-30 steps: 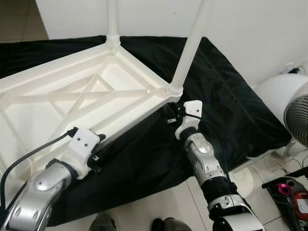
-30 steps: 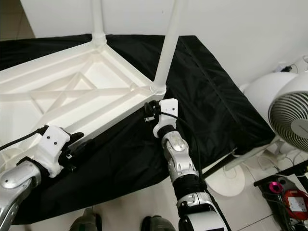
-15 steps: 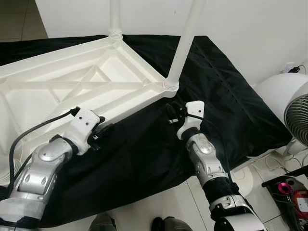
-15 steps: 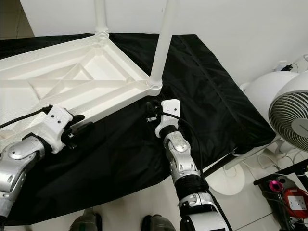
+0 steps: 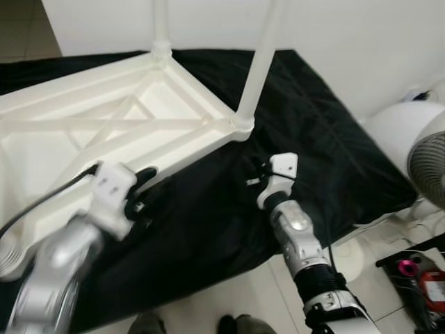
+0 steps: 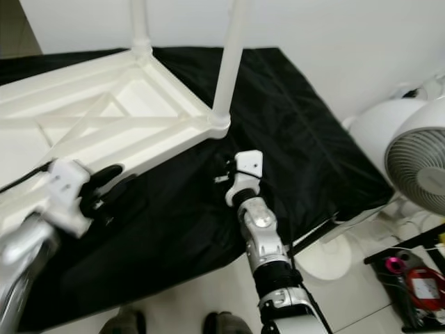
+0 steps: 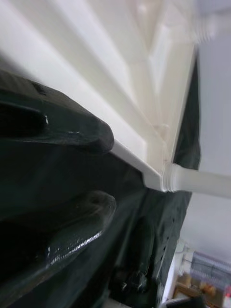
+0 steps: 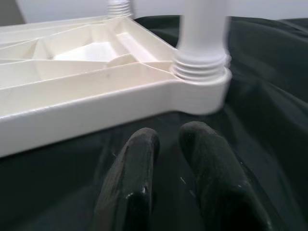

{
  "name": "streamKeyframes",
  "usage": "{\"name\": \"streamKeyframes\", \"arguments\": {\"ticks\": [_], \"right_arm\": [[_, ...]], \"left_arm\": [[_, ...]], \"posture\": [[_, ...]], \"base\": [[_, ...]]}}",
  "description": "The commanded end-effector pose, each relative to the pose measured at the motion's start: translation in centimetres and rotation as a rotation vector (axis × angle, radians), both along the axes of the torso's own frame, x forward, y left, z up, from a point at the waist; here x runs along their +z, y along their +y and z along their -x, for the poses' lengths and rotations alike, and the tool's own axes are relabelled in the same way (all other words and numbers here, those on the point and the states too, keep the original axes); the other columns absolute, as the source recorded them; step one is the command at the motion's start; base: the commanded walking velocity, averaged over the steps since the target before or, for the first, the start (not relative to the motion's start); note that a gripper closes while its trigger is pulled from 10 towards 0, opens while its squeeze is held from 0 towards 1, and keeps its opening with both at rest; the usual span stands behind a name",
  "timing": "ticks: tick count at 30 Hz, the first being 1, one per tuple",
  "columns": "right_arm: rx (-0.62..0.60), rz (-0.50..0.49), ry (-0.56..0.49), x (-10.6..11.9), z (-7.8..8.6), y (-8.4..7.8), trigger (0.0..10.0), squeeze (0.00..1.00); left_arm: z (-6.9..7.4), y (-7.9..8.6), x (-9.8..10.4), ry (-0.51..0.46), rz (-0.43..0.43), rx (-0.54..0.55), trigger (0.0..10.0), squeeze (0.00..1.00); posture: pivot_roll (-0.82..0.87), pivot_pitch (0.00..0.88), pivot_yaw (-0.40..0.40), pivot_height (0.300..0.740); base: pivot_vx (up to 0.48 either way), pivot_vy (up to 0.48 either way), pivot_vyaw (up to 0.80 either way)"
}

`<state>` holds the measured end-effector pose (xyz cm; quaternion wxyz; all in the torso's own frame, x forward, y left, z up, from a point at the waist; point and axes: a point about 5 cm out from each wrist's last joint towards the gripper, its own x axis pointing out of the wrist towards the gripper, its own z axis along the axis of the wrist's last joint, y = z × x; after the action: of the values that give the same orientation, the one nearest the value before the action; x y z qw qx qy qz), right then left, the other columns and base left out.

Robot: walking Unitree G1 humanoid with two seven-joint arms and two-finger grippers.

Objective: Building children table

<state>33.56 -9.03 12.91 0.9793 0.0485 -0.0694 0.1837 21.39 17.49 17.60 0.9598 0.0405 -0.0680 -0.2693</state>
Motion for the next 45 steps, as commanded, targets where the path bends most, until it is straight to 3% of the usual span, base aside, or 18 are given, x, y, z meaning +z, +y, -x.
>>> {"name": "streamKeyframes", "arguments": {"ticks": [1,4,7,8,9,11,15,18,20,24,25,26,28,33,34,37,42,45], "right_arm": [[0.033,0.008,0.004,-0.1,-0.1,0.6,10.0,0.00],[0.050,0.009,0.002,0.1,-0.2,0.9,10.0,0.00],[0.071,0.015,0.000,0.3,-0.5,1.3,10.0,0.00],[0.071,0.015,0.000,0.3,-0.5,1.3,10.0,0.00],[0.077,0.019,-0.001,0.4,-0.7,1.4,10.0,0.00],[0.077,0.019,-0.001,0.4,-0.7,1.4,10.0,0.00],[0.089,0.026,-0.010,0.8,-1.3,1.5,10.0,0.00],[0.090,0.027,-0.012,0.9,-1.4,1.5,10.0,0.00],[0.091,0.026,-0.015,1.0,-1.6,1.6,10.0,0.00],[0.091,0.026,-0.018,1.0,-1.6,1.6,10.0,0.00],[0.093,0.025,-0.020,1.0,-1.7,1.8,10.0,0.00],[0.094,0.024,-0.021,1.0,-1.7,1.9,10.0,0.00],[0.094,0.024,-0.021,1.0,-1.7,1.9,10.0,0.00],[0.083,0.021,-0.024,0.9,-1.8,1.6,10.0,0.00],[0.083,0.021,-0.024,0.9,-1.8,1.6,10.0,0.00],[0.080,0.022,-0.020,0.6,-1.7,1.5,10.0,0.00],[0.081,0.022,-0.019,0.6,-1.7,1.5,10.0,0.00],[0.085,0.019,-0.019,0.5,-1.6,1.8,10.0,0.00]], "left_arm": [[1.3,0.1,0.6,-0.003,0.038,-0.013,10.0,0.00],[2.6,0.3,0.4,0.027,0.060,-0.051,10.0,0.00],[5.1,1.3,-0.4,0.122,0.015,-0.104,10.0,0.00],[5.1,1.3,-0.4,0.122,0.015,-0.104,10.0,0.00],[6.4,1.9,-0.7,0.166,-0.023,-0.131,10.0,0.00],[6.4,1.9,-0.7,0.166,-0.023,-0.131,10.0,0.00],[8.5,4.3,0.0,0.207,-0.131,-0.079,10.0,0.00],[8.9,5.2,0.4,0.209,-0.183,-0.057,10.0,0.00],[9.5,6.7,1.1,0.216,-0.271,-0.019,10.0,0.00],[9.9,8.3,1.6,0.253,-0.314,0.021,10.0,0.00],[10.5,10.3,2.6,0.278,-0.402,0.078,10.0,0.00],[10.8,10.9,2.9,0.302,-0.428,0.095,10.0,0.00],[10.8,10.9,2.9,0.302,-0.428,0.095,10.0,0.00],[11.5,12.5,4.4,0.339,-0.569,0.161,10.0,0.00],[11.5,12.5,4.4,0.339,-0.569,0.161,10.0,0.00],[11.6,12.4,5.8,0.350,-0.682,0.180,10.0,0.00],[11.7,12.3,6.6,0.355,-0.743,0.176,10.0,0.00],[12.1,12.2,7.5,0.391,-0.842,0.177,10.0,0.00]], "posture": [[0.17,0.122,-0.152,0.740],[0.18,0.123,-0.163,0.740],[0.20,0.123,-0.174,0.740],[0.20,0.123,-0.174,0.740],[0.21,0.122,-0.184,0.740],[0.21,0.122,-0.184,0.740],[0.22,0.115,-0.184,0.740],[0.22,0.115,-0.186,0.740],[0.23,0.112,-0.183,0.740],[0.23,0.112,-0.182,0.740],[0.23,0.108,-0.171,0.740],[0.23,0.109,-0.170,0.740],[0.23,0.109,-0.170,0.740],[0.23,0.111,-0.165,0.740],[0.23,0.111,-0.165,0.740],[0.23,0.114,-0.164,0.740],[0.23,0.121,-0.167,0.740],[0.24,0.124,-0.167,0.740]], "base": [[0.000,0.000,0.00],[0.000,0.000,0.00],[0.000,0.000,0.00],[0.000,0.000,0.00],[0.000,0.000,0.00],[0.000,0.000,0.00],[0.000,0.000,0.00],[0.000,0.000,0.00],[0.000,0.000,0.00],[0.000,0.000,0.00],[0.000,0.000,0.00],[0.000,0.000,0.00],[0.000,0.000,0.00],[0.000,0.000,0.00],[0.000,0.000,0.00],[0.000,0.000,0.00],[0.000,0.000,0.00],[0.000,0.000,0.00]]}}
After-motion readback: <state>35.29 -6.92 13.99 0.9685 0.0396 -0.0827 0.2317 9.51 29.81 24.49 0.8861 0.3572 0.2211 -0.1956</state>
